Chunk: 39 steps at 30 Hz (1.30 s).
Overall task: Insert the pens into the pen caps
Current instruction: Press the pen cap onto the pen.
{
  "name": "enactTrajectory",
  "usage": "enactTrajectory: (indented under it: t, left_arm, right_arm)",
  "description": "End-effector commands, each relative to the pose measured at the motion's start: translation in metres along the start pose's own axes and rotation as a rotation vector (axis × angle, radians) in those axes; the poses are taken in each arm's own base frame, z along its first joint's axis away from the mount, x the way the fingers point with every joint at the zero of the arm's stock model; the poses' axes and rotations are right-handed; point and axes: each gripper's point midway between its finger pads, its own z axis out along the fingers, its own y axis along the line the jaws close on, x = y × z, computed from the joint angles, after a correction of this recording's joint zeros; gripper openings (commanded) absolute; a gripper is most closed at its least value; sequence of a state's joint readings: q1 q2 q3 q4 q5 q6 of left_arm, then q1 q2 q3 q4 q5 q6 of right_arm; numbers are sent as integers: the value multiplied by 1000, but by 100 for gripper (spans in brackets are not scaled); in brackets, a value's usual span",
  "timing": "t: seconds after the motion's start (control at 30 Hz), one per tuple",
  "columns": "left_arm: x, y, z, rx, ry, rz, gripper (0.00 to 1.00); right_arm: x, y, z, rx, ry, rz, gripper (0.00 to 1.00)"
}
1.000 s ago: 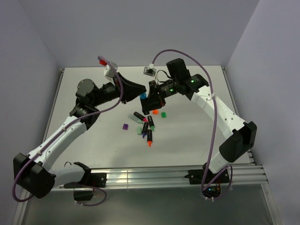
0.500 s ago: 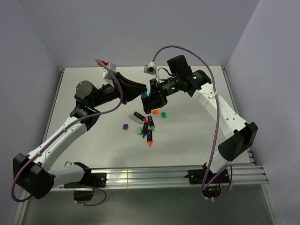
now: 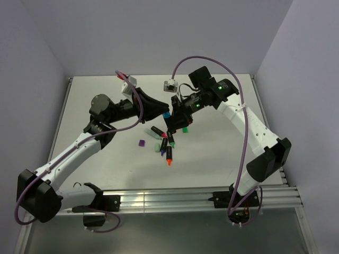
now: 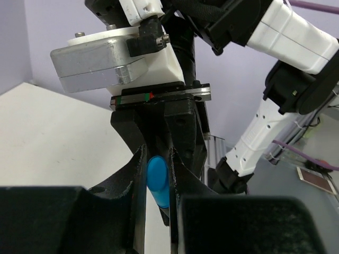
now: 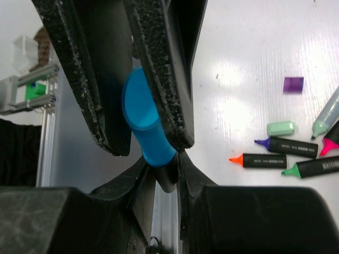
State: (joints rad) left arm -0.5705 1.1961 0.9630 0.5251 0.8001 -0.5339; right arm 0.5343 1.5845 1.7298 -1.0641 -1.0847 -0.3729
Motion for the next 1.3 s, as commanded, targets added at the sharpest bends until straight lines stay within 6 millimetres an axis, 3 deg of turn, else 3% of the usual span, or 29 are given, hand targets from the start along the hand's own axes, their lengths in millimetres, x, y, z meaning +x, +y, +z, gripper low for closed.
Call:
enactTrajectory:
  t: [0.0,0.13,0.8,1.1,1.27]
  left_arm:
    - [134,-121,-58,517,602,-584,0]
    - [136,-126,-60,537,611,-596,0]
    - [149,-127,-54,509,614,-523,0]
    - [148,-134,-53,525,581,-571,0]
    - [151,-137,-54,534,574,-572,0]
  right_arm:
    - [-110,-1,-43,165,-272,-559,0]
    - [-109,0,-43,163,-267,-574,0]
    - [-150,7,-53,199,-342,-589,0]
    - [-184,28,-61,148,-446,-596,0]
    - [-190,41,-61,84,-468,-575,0]
